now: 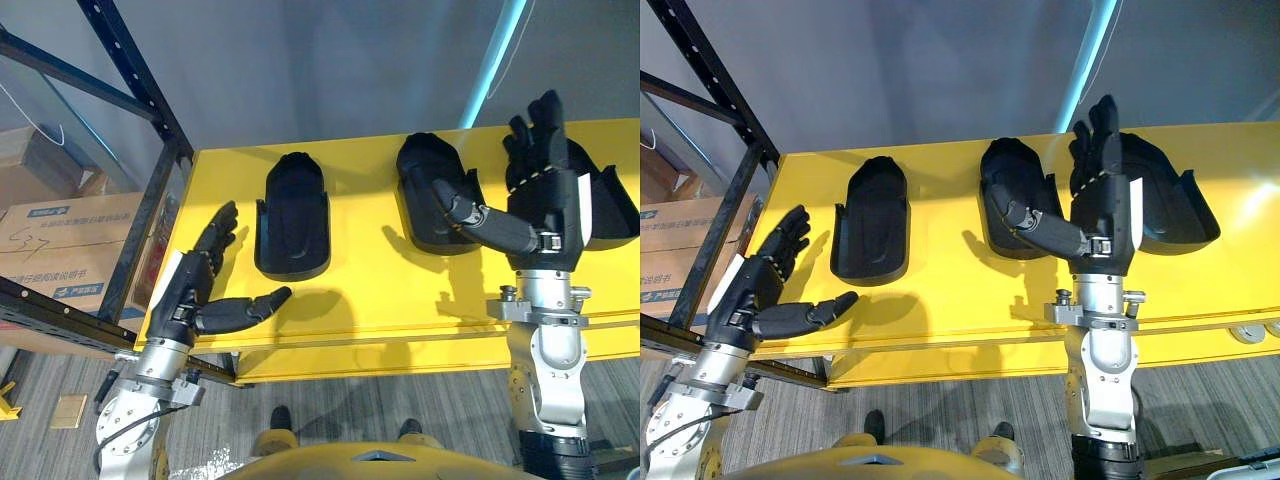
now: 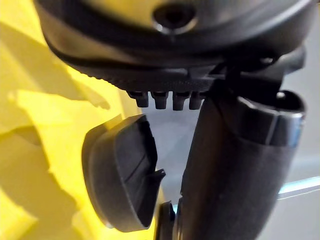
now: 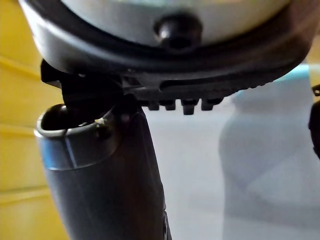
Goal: Walk over and take three plastic housings, then place them on the shelf
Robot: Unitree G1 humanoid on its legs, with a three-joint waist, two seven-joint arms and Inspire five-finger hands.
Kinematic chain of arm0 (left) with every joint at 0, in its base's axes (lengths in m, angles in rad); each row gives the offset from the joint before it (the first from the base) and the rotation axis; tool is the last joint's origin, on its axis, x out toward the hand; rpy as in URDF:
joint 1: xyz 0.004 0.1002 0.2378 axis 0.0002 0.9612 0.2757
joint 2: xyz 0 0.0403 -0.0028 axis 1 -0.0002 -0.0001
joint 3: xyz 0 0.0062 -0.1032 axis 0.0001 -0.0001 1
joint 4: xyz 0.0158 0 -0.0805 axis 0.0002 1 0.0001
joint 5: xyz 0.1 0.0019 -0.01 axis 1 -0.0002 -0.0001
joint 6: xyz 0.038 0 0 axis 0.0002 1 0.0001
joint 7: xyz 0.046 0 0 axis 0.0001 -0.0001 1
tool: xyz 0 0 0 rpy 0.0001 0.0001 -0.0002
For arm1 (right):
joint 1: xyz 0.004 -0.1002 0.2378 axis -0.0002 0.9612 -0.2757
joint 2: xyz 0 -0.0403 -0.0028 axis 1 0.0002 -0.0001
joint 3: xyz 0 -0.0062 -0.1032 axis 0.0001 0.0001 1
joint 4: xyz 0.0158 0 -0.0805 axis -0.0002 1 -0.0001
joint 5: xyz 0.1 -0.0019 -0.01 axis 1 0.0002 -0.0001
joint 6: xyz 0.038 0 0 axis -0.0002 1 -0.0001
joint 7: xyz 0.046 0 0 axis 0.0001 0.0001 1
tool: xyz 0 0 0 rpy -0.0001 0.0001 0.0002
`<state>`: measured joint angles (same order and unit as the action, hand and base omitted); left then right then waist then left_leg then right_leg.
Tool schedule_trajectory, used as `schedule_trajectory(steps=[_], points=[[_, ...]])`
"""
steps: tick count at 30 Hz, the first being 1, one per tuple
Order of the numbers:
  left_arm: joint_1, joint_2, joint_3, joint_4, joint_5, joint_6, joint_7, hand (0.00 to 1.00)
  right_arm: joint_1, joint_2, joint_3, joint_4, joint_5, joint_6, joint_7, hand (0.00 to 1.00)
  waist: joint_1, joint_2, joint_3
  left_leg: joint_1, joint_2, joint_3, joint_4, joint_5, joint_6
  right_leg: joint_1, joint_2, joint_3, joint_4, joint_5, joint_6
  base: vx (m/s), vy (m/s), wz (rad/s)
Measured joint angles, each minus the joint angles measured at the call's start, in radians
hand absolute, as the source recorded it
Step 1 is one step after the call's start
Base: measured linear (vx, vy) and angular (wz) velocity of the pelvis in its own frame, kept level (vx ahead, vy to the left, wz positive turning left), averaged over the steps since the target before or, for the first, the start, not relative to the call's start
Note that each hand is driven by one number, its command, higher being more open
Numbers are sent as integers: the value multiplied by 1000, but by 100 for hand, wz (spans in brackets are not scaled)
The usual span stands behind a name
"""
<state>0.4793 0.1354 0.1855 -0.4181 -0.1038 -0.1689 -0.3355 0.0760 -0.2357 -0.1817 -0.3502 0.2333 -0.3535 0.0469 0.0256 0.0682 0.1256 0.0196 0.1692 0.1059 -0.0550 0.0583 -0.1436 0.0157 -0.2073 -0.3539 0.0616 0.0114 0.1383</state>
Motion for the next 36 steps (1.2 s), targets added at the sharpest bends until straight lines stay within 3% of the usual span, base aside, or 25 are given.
schedule_trajectory(steps=[9, 16, 26, 36], points=[[-3, 18, -71, 68, 46, 19, 84, 100, -14, -7, -35, -58, 6, -26, -9, 100, -5, 2, 21, -13, 4, 11, 4, -4, -1, -34, 0, 18, 26, -15, -2, 3, -4, -3], [-71, 21, -93, 115, 155, -9, 331, 100, -9, -4, -33, -58, 6, -26, -17, 100, -7, -7, 40, -11, 9, 25, 1, -7, -4, -40, 6, 31, 27, -13, 0, 3, -5, -4], [-124, 19, -113, 178, 207, -29, 509, 100, 2, 1, -22, -55, 6, -26, -35, 100, -14, -26, 58, 10, 18, 52, 2, -19, -17, -40, 18, 77, 29, -13, -1, 7, -2, -7], [-139, 18, -113, 178, 237, -29, 558, 100, 38, 9, -1, -55, 7, -27, -37, 100, -29, -38, 68, 25, 20, 81, 26, -42, -17, -38, 21, 112, 32, -13, -2, 0, 2, -9]])
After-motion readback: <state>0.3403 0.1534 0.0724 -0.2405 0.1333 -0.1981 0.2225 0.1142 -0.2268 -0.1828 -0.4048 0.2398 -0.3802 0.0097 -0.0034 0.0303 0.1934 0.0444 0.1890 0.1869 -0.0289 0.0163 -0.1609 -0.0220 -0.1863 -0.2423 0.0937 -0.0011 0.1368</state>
